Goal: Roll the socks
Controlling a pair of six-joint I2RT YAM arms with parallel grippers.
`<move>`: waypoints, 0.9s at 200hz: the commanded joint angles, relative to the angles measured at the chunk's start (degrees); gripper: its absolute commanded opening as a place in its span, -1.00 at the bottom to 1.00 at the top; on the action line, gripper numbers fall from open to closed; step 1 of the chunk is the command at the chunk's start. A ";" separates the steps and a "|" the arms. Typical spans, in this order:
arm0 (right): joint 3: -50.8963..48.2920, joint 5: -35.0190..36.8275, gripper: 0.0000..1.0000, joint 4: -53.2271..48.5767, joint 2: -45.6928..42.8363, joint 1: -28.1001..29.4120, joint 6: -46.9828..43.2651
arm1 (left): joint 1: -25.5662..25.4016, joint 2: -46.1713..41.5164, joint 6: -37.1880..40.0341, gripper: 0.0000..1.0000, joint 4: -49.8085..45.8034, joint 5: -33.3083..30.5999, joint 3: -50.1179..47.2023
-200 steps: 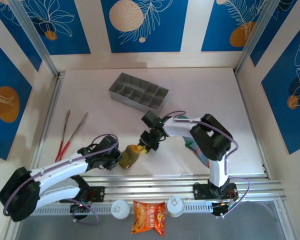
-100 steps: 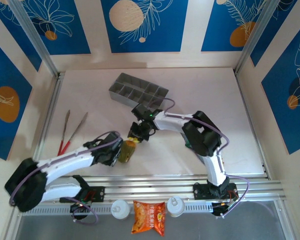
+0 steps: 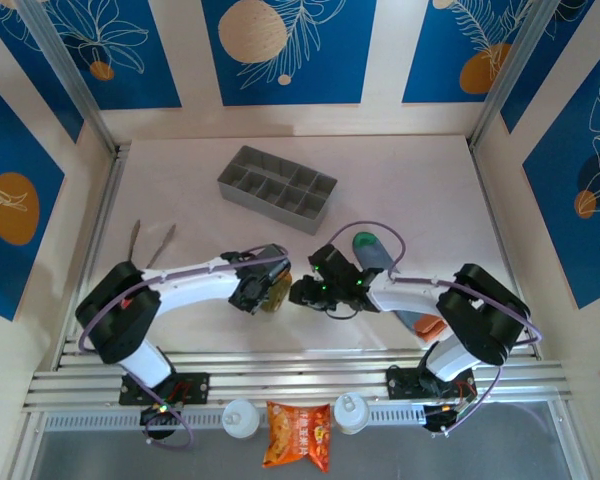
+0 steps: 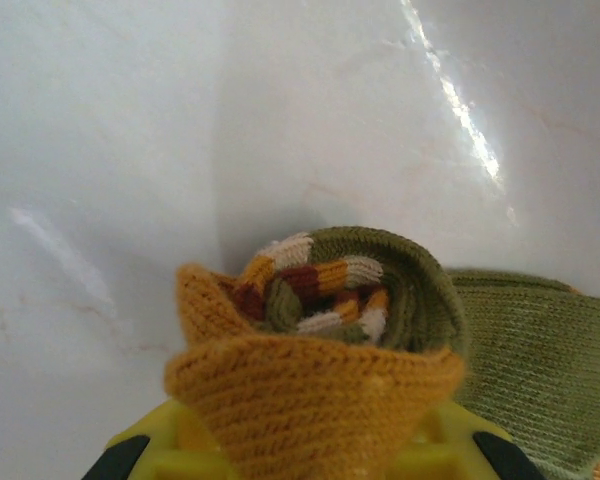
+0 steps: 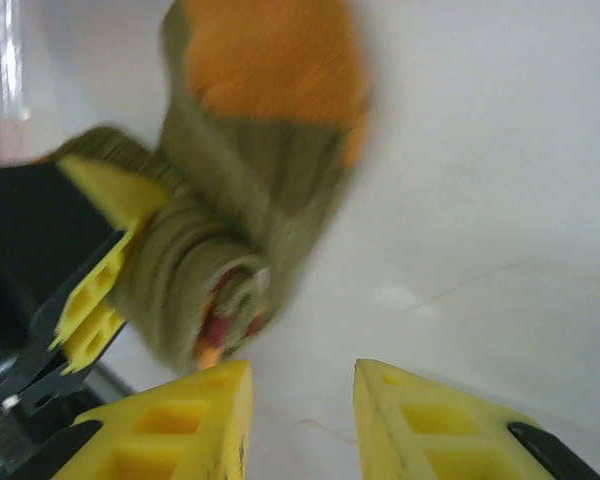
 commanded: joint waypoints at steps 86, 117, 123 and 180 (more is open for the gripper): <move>-13.74 10.83 -0.30 5.93 -14.23 2.36 14.53 | -0.34 25.00 2.42 -1.00 -33.44 8.93 20.82; -13.77 7.88 -0.24 13.24 -12.78 2.71 26.76 | 0.01 31.02 4.66 -1.00 -35.78 10.97 27.13; -13.16 7.43 -0.23 14.20 -12.12 2.89 28.46 | 0.06 32.05 5.04 -1.00 -36.15 11.41 28.22; -6.51 9.52 -0.24 7.25 -11.66 6.92 17.75 | 2.33 38.19 9.57 -1.00 -37.43 12.77 34.74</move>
